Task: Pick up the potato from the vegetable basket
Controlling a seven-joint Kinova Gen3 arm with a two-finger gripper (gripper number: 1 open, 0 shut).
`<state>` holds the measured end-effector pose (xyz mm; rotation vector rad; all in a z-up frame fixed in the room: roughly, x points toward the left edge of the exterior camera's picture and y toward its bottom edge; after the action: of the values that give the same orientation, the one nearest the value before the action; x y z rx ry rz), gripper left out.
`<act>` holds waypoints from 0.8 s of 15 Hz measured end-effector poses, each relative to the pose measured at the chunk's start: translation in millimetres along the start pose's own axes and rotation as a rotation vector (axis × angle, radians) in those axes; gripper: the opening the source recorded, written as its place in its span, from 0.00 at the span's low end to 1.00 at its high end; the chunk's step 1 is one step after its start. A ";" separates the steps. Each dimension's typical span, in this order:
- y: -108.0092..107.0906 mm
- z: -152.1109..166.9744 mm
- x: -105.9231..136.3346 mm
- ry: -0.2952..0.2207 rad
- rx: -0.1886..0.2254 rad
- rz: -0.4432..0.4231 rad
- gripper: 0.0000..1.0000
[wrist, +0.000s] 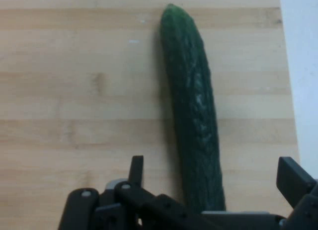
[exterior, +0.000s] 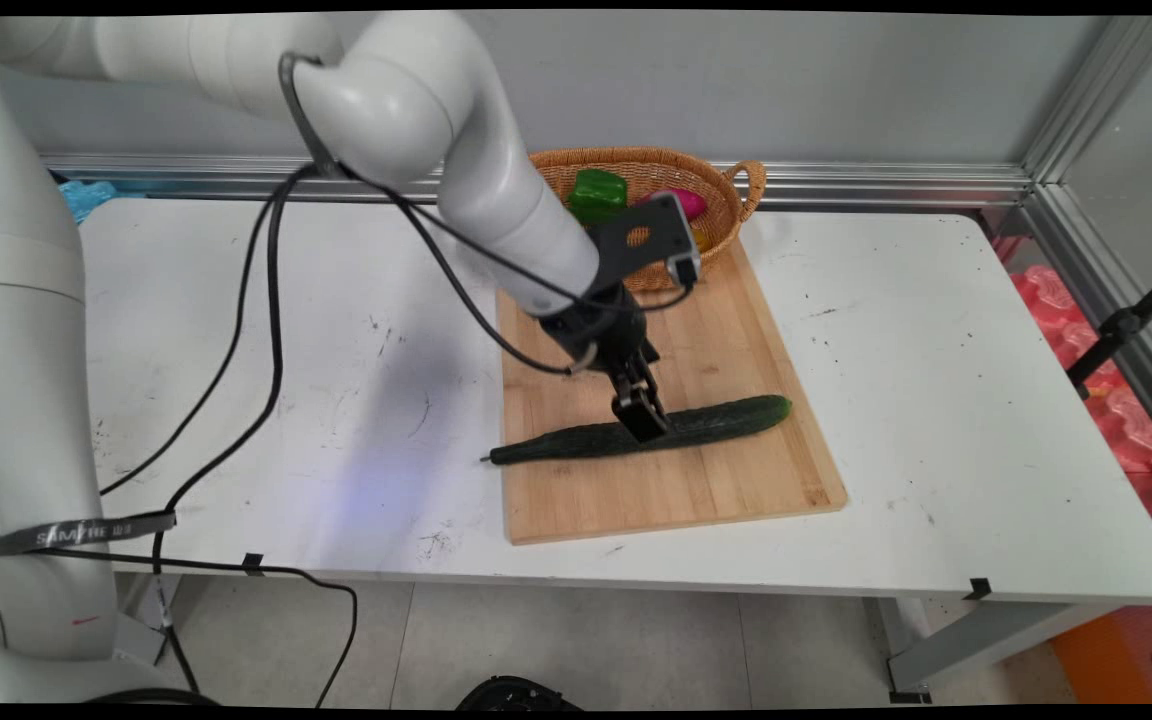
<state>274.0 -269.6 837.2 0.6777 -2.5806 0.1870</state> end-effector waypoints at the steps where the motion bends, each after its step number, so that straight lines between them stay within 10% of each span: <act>1: -6.5 -5.6 1.1 -0.006 0.007 0.006 1.00; 12: -115.9 -40.7 4.1 -0.028 0.137 0.030 1.00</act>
<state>344.5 -362.3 876.6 0.6944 -2.6242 0.3696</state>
